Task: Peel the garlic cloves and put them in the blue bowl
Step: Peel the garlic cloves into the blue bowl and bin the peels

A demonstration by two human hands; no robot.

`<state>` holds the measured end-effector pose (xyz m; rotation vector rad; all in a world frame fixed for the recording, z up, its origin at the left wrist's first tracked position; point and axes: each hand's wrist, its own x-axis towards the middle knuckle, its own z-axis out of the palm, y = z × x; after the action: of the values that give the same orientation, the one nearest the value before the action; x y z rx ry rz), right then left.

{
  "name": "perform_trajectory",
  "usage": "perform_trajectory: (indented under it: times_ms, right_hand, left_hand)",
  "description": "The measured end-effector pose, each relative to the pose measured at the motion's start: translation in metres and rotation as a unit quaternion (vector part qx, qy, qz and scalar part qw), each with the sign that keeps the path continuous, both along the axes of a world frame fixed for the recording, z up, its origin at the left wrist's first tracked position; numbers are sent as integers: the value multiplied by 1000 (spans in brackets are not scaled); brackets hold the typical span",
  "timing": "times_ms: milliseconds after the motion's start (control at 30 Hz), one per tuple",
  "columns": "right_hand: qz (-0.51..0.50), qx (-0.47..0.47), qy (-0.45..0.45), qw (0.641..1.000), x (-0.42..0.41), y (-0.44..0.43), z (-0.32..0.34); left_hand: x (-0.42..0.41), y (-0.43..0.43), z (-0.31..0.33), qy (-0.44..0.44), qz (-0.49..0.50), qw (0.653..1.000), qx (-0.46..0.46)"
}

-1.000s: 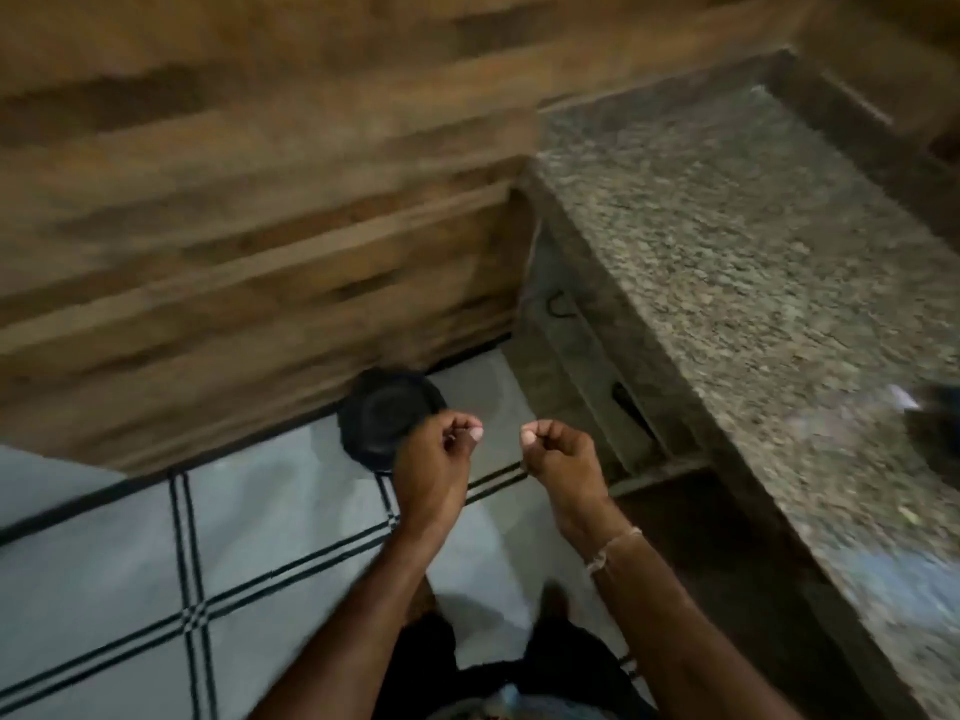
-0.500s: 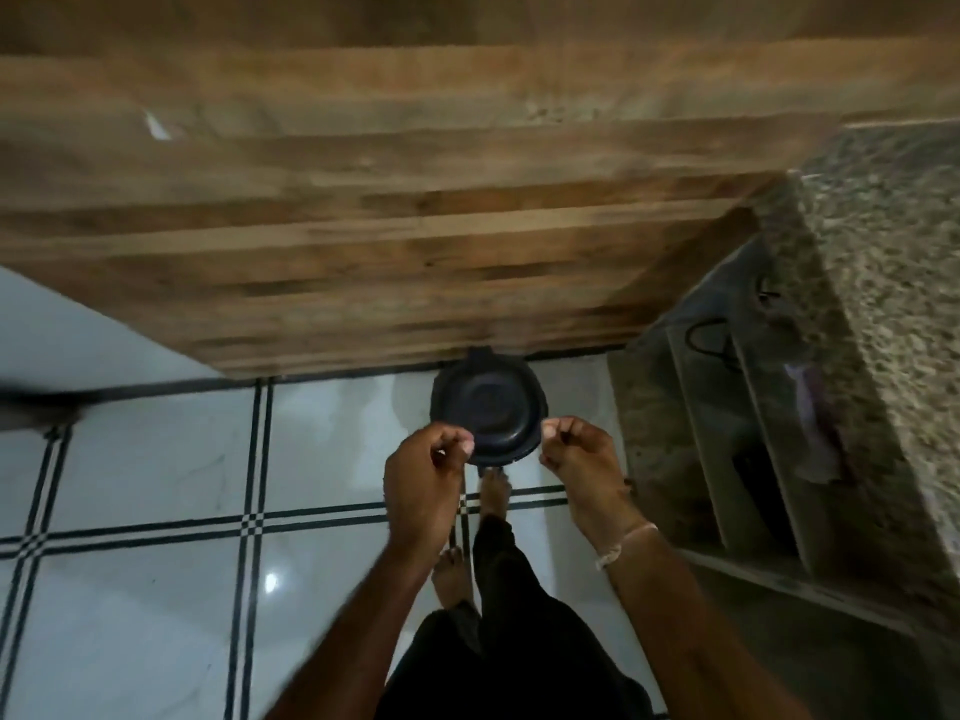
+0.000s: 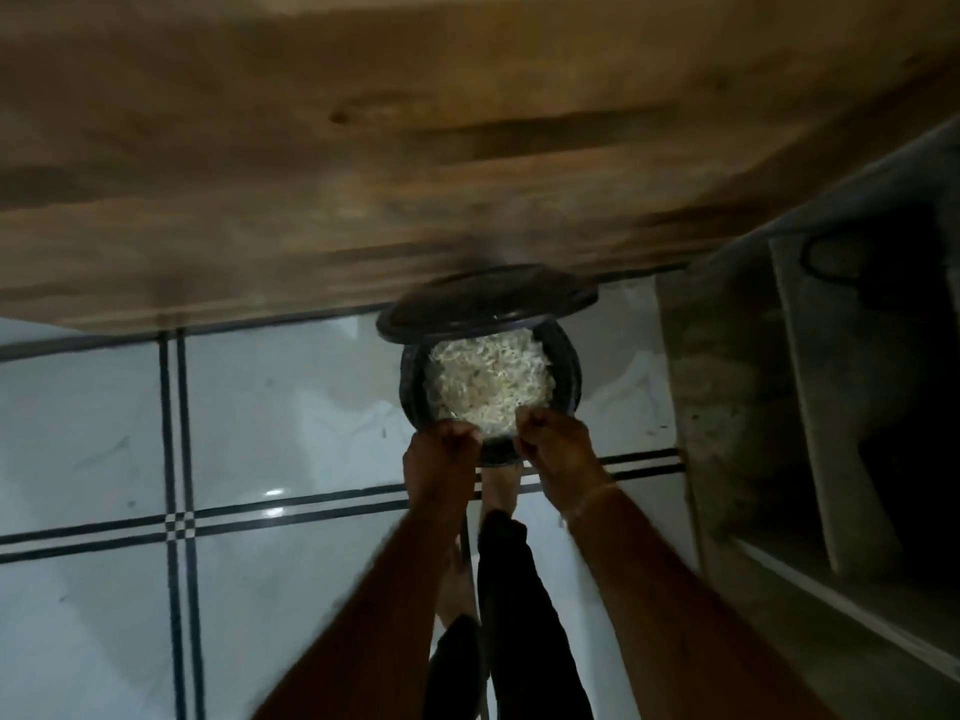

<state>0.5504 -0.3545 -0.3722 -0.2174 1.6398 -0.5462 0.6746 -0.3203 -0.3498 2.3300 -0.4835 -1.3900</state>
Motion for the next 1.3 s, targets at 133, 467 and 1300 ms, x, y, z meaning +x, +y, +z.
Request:
perform_trajectory:
  times_ms: [133, 467, 1300]
  right_hand:
    - [31, 9, 25, 999, -2, -26, -73]
    - [96, -35, 124, 987, -11, -27, -77]
    - [-47, -349, 268, 897, -194, 219, 375]
  left_hand:
    - [-5, -32, -65, 8, 31, 999, 30]
    - [-15, -45, -74, -16, 42, 998, 52]
    - [-191, 114, 378, -32, -513, 791, -332]
